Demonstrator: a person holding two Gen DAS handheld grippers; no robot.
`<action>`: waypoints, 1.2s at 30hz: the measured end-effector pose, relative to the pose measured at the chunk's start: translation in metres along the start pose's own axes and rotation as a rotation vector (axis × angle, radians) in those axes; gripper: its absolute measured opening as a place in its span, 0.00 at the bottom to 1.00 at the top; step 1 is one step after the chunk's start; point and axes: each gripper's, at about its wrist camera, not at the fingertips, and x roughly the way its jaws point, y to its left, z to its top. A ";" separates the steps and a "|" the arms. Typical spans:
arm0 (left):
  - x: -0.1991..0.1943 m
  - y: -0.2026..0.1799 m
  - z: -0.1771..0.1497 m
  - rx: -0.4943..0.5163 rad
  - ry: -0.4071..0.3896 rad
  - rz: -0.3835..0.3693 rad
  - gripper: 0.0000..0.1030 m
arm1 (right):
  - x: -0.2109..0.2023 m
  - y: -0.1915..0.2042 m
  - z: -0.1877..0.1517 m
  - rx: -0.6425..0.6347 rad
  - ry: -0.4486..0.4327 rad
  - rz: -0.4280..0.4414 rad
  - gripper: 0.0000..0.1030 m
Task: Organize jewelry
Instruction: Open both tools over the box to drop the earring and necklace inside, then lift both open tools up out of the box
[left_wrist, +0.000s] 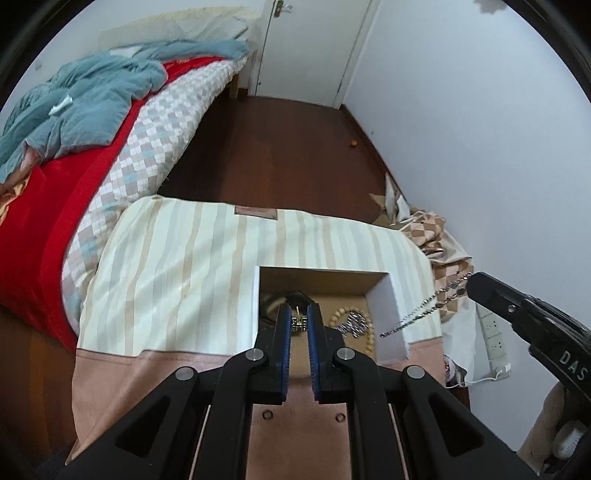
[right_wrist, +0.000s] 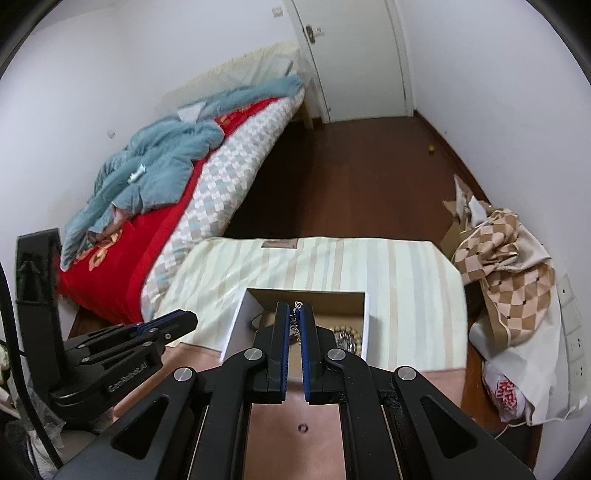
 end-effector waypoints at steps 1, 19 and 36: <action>0.010 0.003 0.004 -0.008 0.024 -0.009 0.06 | 0.010 -0.003 0.004 -0.002 0.017 -0.006 0.05; 0.080 0.003 0.025 -0.101 0.166 -0.047 0.45 | 0.112 -0.045 0.023 -0.029 0.217 -0.077 0.07; 0.027 0.018 -0.002 0.049 -0.026 0.303 1.00 | 0.072 -0.033 -0.024 -0.023 0.182 -0.233 1.00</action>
